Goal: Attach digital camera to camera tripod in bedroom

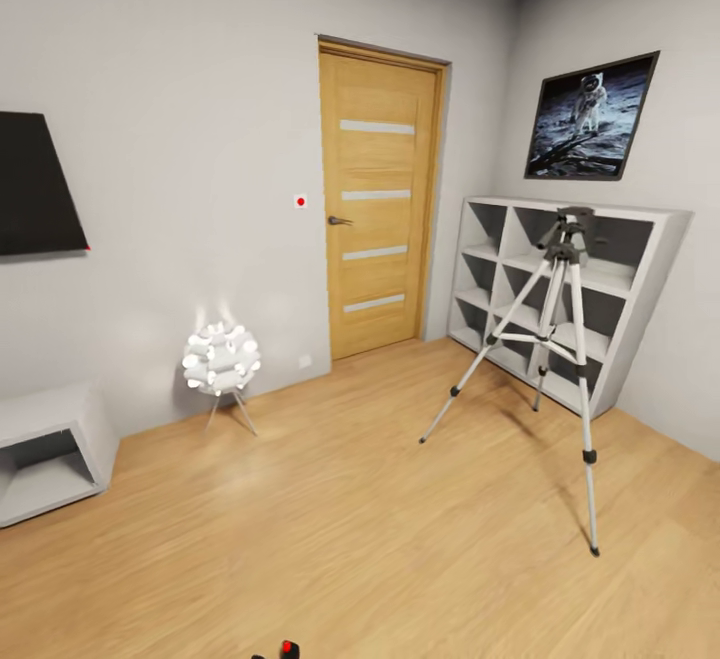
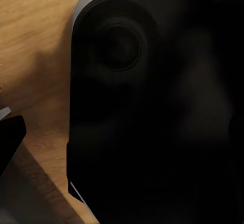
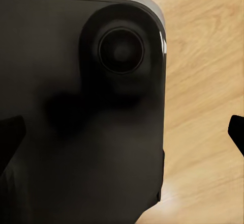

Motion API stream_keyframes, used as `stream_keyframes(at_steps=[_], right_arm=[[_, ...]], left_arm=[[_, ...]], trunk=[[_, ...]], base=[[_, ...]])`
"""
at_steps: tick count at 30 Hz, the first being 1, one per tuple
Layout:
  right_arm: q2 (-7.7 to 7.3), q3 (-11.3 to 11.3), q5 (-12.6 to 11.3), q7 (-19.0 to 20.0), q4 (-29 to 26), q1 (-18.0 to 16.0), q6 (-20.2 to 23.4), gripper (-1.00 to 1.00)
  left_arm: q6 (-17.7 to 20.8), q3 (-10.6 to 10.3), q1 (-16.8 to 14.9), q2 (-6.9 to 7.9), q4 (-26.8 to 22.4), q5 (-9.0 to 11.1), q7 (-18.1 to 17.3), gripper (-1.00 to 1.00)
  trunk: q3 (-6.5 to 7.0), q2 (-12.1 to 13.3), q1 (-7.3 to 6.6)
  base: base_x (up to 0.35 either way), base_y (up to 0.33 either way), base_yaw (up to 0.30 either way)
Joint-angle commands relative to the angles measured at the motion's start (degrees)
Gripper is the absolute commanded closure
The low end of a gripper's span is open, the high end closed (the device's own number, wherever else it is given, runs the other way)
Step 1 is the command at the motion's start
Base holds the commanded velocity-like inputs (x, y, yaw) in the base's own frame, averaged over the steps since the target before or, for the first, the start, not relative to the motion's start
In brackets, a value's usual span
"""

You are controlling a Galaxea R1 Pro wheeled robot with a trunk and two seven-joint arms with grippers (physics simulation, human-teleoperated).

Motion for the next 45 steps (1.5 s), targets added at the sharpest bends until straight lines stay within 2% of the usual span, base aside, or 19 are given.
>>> stream_keyframes(at_steps=[1, 16, 26, 45], right_arm=[[0.00, 0.0, -0.1, 0.0, 0.1, 0.0, -0.3, -1.00], [0.00, 0.0, 0.0, 0.0, 0.1, 0.0, -0.3, -1.00], [-0.01, 0.0, 0.1, 0.0, 0.1, 0.0, -0.2, -1.00], [-0.02, 0.1, 0.3, 0.0, 0.1, 0.0, -0.4, -1.00]], left_arm=[[0.0, 0.1, 0.0, 0.02, 0.0, 0.4, 0.0, -1.00], [0.0, 0.1, 0.0, -0.02, 0.0, 0.4, 0.0, -1.00], [0.0, 0.0, 0.0, 0.05, 0.0, 0.4, 0.0, -1.00], [0.0, 0.0, 0.0, -0.04, 0.0, 0.3, 0.0, -1.00]], trunk=[[-0.04, 0.0, 0.00], [-0.04, 0.0, 0.00], [-0.04, 0.0, 0.00], [-0.04, 0.0, 0.00]], base=[[0.000, 0.000, -0.211], [0.003, 0.001, -0.024], [0.167, 0.110, -0.001], [0.058, 0.008, 0.000]])
